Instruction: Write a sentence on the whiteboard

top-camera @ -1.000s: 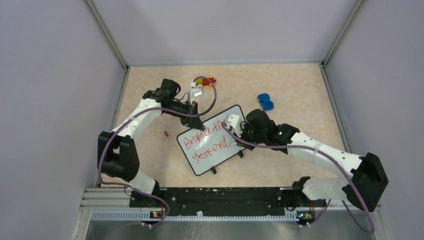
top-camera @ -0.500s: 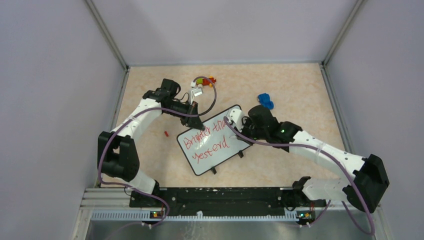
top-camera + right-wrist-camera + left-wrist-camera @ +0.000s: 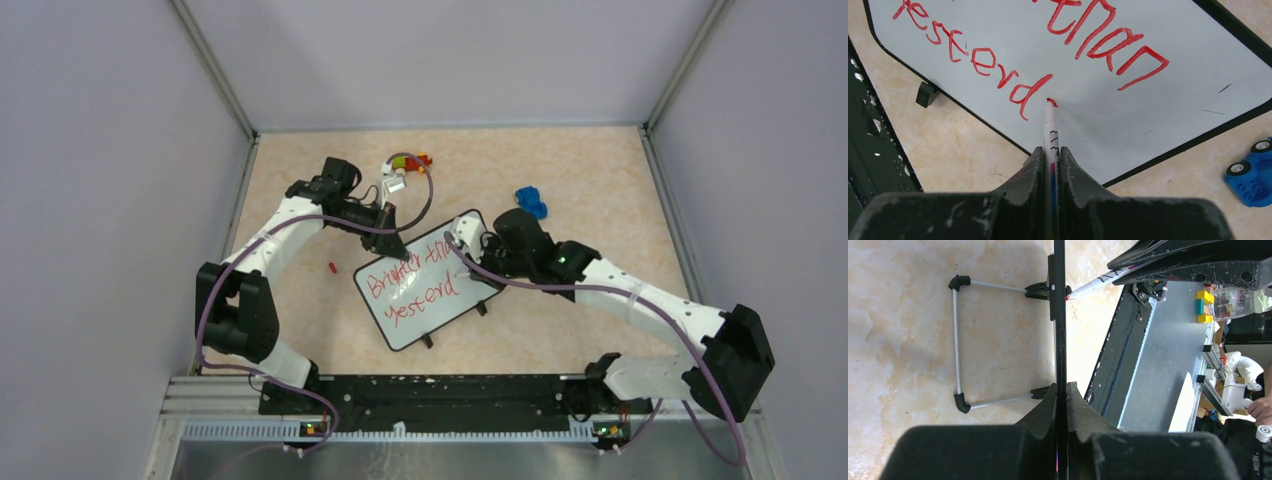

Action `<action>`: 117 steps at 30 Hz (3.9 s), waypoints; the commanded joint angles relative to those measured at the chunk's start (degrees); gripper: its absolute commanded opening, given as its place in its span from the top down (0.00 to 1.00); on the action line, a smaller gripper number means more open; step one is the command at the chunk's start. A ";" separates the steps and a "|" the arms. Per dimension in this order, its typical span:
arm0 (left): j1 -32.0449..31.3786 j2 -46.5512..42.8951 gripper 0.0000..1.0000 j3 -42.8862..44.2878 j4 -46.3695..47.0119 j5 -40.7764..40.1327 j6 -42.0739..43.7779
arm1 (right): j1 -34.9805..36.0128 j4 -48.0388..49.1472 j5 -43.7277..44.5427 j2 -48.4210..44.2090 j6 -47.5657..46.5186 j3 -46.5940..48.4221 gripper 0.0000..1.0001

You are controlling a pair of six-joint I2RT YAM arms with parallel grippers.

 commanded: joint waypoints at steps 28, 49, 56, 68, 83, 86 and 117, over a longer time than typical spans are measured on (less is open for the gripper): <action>-0.87 1.21 1.00 0.05 -1.26 -0.12 1.43 | -1.32 1.58 3.31 -1.06 -1.37 2.75 1.00; -0.84 1.65 1.00 0.25 -1.37 -0.23 1.75 | -1.33 0.18 1.66 -1.63 -1.93 -2.27 1.00; -0.84 1.69 1.00 0.28 -1.38 -0.13 1.74 | -1.27 -0.51 2.58 -2.53 -2.31 -3.08 1.00; -0.91 1.81 1.00 0.54 -1.40 0.38 1.66 | -1.47 -2.41 4.81 -3.52 -2.16 2.81 1.00; -0.85 1.86 1.00 0.05 -1.22 0.38 1.82 | -2.25 0.67 4.98 -0.98 -2.77 1.65 1.00; -0.87 1.87 1.00 0.33 -1.35 0.46 1.69 | -3.00 0.55 5.50 -1.50 -2.51 1.70 1.00; -0.84 1.61 1.00 0.34 -1.27 0.36 1.64 | -5.57 -1.25 6.14 -2.11 -3.91 3.66 1.00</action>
